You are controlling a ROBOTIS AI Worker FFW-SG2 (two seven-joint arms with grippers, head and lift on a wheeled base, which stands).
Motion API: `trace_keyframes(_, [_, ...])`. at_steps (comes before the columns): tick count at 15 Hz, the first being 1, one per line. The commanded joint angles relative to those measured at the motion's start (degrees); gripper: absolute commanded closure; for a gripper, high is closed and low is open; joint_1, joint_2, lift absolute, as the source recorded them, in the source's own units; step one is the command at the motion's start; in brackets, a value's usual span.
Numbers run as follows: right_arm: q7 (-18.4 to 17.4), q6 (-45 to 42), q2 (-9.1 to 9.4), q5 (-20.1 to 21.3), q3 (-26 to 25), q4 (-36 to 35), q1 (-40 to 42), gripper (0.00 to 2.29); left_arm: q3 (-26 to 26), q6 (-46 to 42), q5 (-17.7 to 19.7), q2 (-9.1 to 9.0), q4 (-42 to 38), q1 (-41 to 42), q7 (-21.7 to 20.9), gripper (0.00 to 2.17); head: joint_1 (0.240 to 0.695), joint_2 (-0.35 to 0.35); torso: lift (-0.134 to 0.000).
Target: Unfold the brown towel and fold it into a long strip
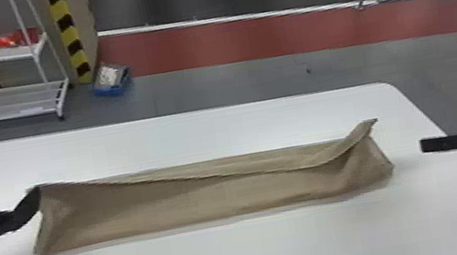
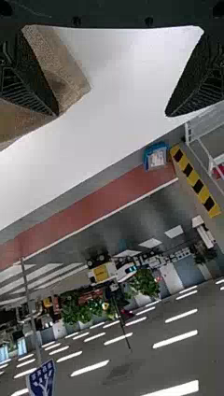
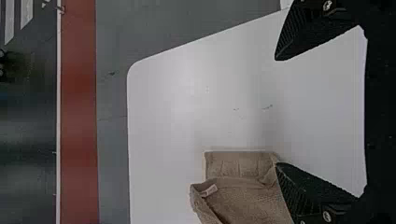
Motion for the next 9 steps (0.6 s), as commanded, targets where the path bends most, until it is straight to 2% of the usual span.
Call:
trace_keyframes(1, [0.12, -0.8, 0.27, -0.84, 2.08, 1.02, -0.14, 0.08, -0.02, -0.15, 0.31, -0.07, 0.04, 0.88, 0.02, 0.03, 0.695, -0.133, -0.115])
trace_keyframes(3, [-0.14, -0.97, 1.51, 0.83, 6.91, 3.48, -2.25, 0.09, 0.24, -1.2, 2.94, -0.24, -0.13, 1.41, 0.11, 0.03, 0.695, -0.123, -0.115])
trace_keyframes(6, [-2.25, -1.67, 5.11, 5.58, 14.03, 8.76, -6.47, 0.09, 1.65, -3.66, 8.83, -0.51, -0.13, 2.81, 0.63, 0.03, 0.695, -0.075, -0.115])
trace_keyframes(9, [-5.77, -3.26, 8.18, 8.66, 16.76, 14.56, -10.42, 0.09, 1.74, -4.54, 9.8, -0.42, -0.05, 2.9, 0.9, 0.03, 0.695, -0.035, -0.115])
